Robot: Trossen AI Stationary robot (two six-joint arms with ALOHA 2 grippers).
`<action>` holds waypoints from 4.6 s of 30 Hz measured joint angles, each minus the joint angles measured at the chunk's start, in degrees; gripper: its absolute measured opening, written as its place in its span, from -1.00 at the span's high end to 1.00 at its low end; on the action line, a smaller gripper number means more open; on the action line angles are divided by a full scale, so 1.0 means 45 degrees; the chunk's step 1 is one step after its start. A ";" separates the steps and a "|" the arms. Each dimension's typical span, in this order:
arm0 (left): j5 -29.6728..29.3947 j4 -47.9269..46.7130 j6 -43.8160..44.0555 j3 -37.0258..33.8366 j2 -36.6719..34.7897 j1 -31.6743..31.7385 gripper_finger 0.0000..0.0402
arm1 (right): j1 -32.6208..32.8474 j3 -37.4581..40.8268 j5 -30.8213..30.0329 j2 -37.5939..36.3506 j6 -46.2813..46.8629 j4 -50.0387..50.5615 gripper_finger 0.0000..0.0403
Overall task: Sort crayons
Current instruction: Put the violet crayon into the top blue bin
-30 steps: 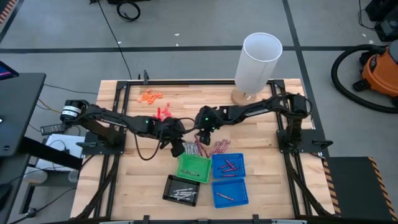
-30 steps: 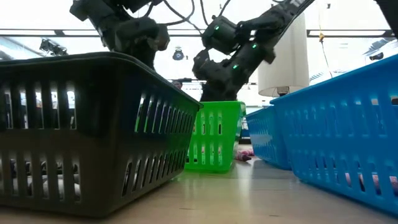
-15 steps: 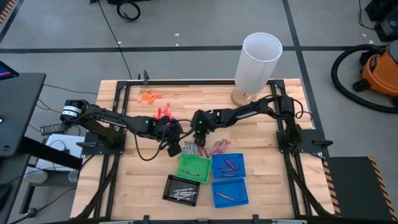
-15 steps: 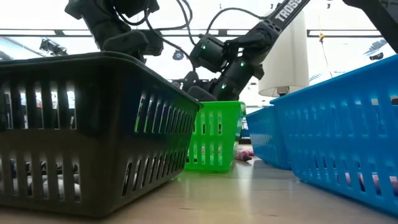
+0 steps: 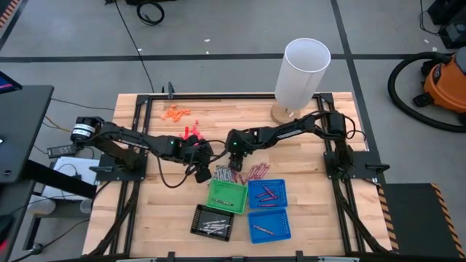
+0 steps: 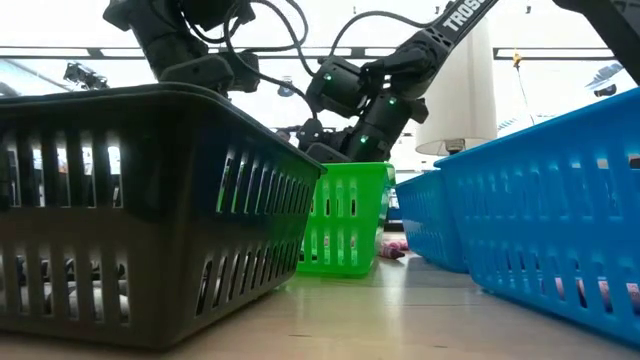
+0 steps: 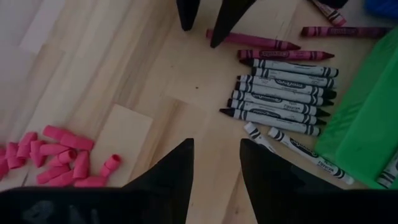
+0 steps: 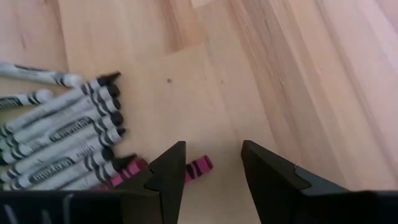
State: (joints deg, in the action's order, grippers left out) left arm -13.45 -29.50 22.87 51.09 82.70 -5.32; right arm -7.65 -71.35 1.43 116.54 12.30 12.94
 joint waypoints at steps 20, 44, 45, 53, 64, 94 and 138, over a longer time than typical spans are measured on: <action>-0.0146 0.0048 -0.0363 0.0005 0.0005 0.0000 0.30 | -0.0085 -0.1245 0.0863 -0.0481 -0.4218 0.3953 0.24; -0.1277 -0.4826 -0.0567 -0.0013 -0.1394 -0.0559 0.30 | 0.0584 -0.1025 0.2887 -0.0663 -0.9196 0.4946 0.26; -0.1363 -0.5006 -0.0592 -0.0011 -0.1471 -0.0562 0.30 | 0.0659 -0.1020 0.2882 -0.0663 -0.9205 0.5002 0.26; -0.1387 -0.5598 -0.0639 0.0000 -0.2736 -0.0665 0.30 | 0.1567 -0.1027 0.1891 -0.0755 -0.9117 0.5027 0.26; -0.1530 -0.5450 -0.0566 0.0005 -0.4248 -0.0656 0.30 | 0.1711 -0.1009 0.1658 -0.0741 -0.8593 0.4463 0.26; -0.1530 -0.4290 -0.0952 0.0010 -0.5058 -0.0656 0.30 | 0.1261 0.0008 0.1624 -0.0744 -0.8698 0.3584 0.92; -0.2854 0.2220 -0.4734 0.0019 -0.5129 0.0505 0.30 | 0.1776 -0.6839 0.2354 -0.0712 0.1072 1.0326 0.84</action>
State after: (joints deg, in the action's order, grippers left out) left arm -26.30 -19.51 1.57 51.18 59.61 -3.05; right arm 0.34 -102.13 12.03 113.34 17.13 59.41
